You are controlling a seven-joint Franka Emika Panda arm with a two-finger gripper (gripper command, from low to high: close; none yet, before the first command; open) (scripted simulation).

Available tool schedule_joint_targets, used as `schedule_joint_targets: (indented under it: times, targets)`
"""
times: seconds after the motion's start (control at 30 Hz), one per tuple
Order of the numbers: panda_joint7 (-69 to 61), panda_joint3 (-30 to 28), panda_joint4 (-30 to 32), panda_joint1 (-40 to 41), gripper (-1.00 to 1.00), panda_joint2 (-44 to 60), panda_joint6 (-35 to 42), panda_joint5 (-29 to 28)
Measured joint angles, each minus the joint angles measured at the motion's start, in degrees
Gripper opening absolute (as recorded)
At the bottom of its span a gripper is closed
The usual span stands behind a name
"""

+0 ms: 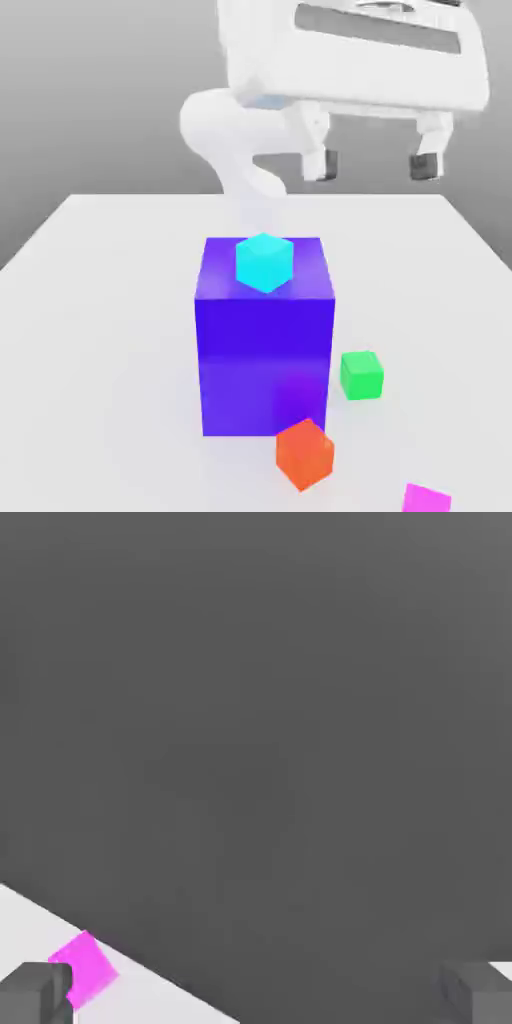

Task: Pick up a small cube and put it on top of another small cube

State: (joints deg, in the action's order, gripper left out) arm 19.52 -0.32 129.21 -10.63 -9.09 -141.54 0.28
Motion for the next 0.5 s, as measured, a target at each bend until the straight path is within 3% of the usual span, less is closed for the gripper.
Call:
schedule_joint_targets:
  times: [0.5]
  targets:
    - [-19.51,4.26,-2.27,-4.14,0.00,31.21,-8.50,-3.26]
